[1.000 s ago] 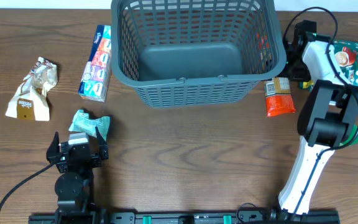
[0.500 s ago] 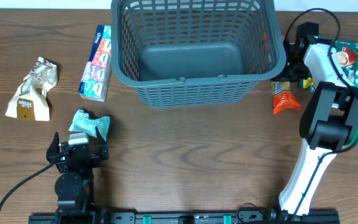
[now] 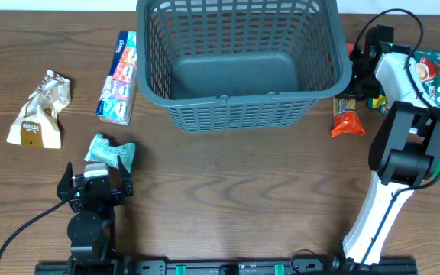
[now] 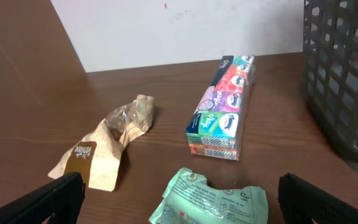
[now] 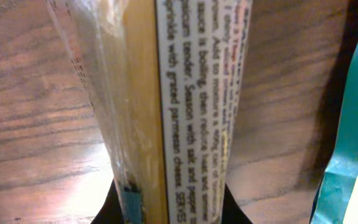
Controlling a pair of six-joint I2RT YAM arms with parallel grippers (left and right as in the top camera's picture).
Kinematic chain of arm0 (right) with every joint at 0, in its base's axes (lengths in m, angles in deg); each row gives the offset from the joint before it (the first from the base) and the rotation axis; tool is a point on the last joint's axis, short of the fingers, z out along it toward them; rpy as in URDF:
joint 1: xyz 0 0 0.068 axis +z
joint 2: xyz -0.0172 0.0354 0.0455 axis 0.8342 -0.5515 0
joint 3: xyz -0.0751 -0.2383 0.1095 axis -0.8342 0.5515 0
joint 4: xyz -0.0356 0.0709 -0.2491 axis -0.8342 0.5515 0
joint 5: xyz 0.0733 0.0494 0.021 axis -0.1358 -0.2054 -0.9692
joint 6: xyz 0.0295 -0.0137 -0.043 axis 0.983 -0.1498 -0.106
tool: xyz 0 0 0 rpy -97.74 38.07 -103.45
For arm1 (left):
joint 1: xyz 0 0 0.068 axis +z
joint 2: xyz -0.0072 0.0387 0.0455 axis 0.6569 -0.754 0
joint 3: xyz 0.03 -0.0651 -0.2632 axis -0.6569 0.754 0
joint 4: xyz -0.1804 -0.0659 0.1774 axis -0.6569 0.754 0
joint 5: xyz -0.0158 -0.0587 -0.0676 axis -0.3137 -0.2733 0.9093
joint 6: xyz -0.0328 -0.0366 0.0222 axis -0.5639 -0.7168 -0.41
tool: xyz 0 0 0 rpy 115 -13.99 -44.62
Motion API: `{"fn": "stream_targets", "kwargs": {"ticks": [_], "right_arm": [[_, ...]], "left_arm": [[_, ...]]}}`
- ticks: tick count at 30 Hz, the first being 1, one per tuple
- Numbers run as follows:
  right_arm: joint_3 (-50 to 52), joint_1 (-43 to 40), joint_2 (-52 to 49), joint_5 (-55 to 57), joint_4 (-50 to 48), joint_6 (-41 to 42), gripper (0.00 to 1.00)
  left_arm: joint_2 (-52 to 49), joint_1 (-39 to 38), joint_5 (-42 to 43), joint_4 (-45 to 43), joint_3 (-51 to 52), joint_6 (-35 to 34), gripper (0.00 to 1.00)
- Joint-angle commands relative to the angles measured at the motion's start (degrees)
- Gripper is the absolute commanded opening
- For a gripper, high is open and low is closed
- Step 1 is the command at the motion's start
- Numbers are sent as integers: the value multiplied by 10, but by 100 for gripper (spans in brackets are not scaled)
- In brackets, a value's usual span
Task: Pack container
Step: 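Lift the spaghetti package with the right gripper toward the basket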
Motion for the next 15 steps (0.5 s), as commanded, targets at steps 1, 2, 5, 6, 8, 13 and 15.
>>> {"fn": "stream_targets", "kwargs": {"ticks": [1, 2, 5, 6, 8, 13, 15], "right_arm": [[26, -2, -2, 19, 21, 12, 1], [25, -3, 12, 23, 20, 12, 1], [18, -5, 60, 35, 21, 12, 1], [15, -5, 76, 41, 23, 12, 1], [7, -7, 111, 52, 28, 12, 1], [-17, -12, 203, 78, 49, 17, 1], [-25, -12, 236, 89, 57, 21, 1]], "left_arm": [[3, -2, -1, 7, 14, 6, 98], [3, -2, -1, 7, 14, 6, 99], [3, -2, -1, 7, 14, 5, 99], [3, -2, -1, 7, 14, 6, 99], [3, -2, -1, 7, 14, 6, 99], [3, -2, -1, 7, 14, 6, 98], [3, -2, -1, 7, 14, 6, 99]]}}
